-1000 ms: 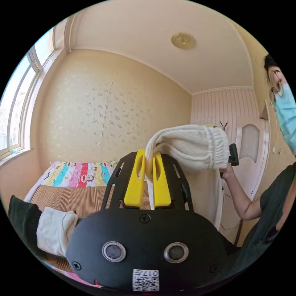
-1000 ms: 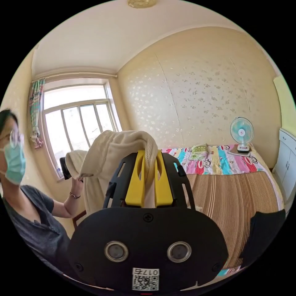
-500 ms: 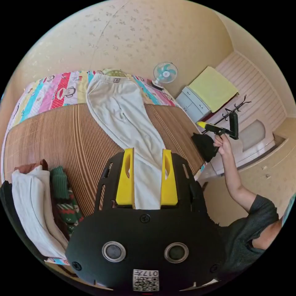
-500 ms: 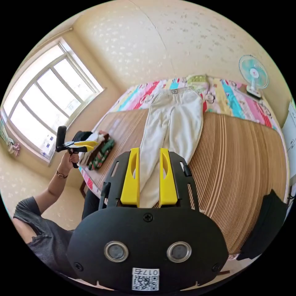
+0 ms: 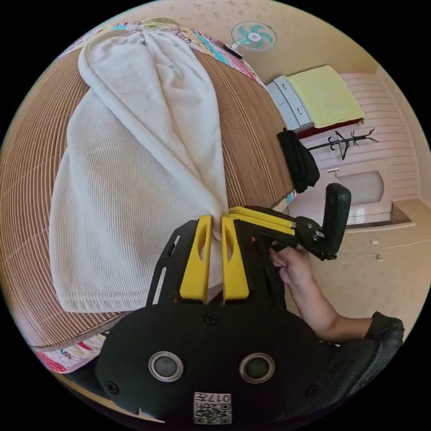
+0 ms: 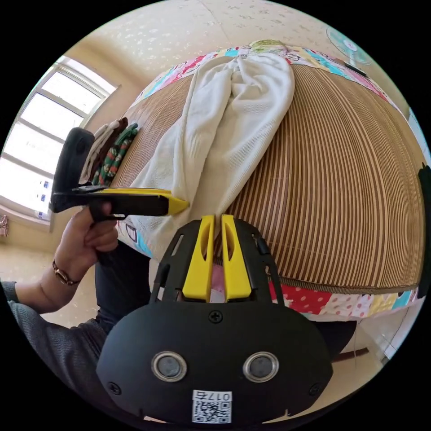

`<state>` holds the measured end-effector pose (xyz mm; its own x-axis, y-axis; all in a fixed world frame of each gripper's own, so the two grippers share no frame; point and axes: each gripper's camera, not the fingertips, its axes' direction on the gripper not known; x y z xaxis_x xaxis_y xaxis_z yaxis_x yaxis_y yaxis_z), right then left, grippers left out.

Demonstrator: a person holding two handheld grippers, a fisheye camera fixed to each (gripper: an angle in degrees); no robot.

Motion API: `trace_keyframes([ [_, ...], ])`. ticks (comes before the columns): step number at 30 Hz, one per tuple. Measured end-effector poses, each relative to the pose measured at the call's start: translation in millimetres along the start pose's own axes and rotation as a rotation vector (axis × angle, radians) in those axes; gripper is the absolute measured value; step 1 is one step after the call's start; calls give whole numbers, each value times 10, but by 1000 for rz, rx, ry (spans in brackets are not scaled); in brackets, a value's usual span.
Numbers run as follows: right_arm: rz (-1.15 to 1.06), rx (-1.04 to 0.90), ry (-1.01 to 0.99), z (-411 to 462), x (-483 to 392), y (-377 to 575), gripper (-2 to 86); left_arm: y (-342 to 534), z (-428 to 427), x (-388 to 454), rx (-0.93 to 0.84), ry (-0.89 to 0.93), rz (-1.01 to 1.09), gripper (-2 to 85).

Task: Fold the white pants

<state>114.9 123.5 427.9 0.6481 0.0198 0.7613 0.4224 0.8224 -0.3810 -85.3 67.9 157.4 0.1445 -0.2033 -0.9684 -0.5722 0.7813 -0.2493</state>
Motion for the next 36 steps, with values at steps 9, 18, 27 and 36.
trace_keyframes([
  [9, 356, 172, 377, -1744, 1226, 491, 19, 1319, -2660, -651, 406, -269, -248, 38],
  [18, 9, -37, -88, -698, 389, 276, 61, 1869, -2660, -1382, 396, -366, -363, 44],
  [27, -78, -250, -196, 343, -581, -342, 109, 1893, -2906, -1378, 389, -383, -378, 144],
  [36, -115, -277, -228, 76, -699, -358, 127, 1871, -2873, -1611, 253, -501, -357, 135],
])
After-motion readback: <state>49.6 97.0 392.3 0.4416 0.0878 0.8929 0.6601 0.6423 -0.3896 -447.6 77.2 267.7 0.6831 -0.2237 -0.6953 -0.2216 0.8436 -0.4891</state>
